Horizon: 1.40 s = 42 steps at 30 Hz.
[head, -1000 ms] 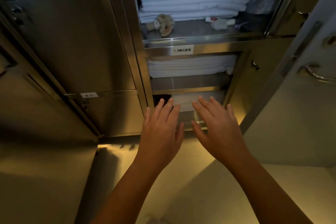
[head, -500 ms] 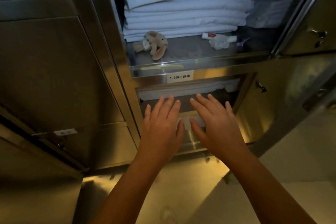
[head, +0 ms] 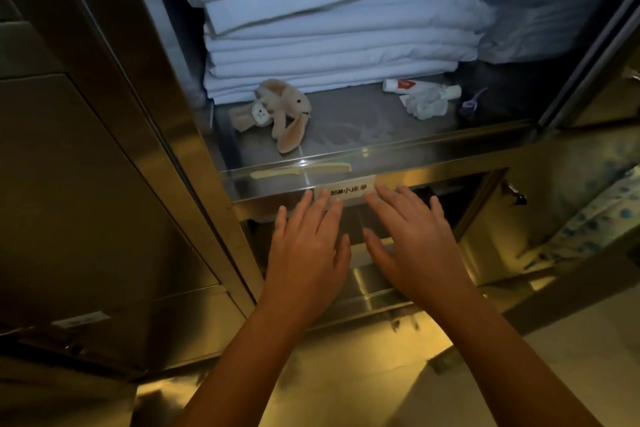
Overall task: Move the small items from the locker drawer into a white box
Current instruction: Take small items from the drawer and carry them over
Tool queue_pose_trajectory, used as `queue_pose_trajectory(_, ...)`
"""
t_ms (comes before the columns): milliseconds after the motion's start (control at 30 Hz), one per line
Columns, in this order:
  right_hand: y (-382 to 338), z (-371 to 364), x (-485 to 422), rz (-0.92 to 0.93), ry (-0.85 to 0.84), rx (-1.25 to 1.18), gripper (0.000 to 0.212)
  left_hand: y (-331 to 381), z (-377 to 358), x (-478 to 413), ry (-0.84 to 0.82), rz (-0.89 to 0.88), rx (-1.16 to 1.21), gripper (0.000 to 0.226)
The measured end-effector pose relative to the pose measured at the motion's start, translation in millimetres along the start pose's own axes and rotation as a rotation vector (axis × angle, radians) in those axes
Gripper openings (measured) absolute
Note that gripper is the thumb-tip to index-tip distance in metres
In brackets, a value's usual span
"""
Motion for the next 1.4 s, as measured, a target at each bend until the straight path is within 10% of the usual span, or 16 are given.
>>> queue_pose_trajectory(1400, 205, -70, -237, 0.018, -0.229, -0.117, 0.056, -18, -148, -294, -0.169, -0.147, -0.015, 0.052)
Point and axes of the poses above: each hand's wrist, its own x-axis away from the middle knuckle, its own z-axis out of the back of the hand, y = z × x, the point moved 2 cm from there along -x, towards the middle knuckle, and after that the axes turned 9 degrees about -z, right-handed, at the moved point
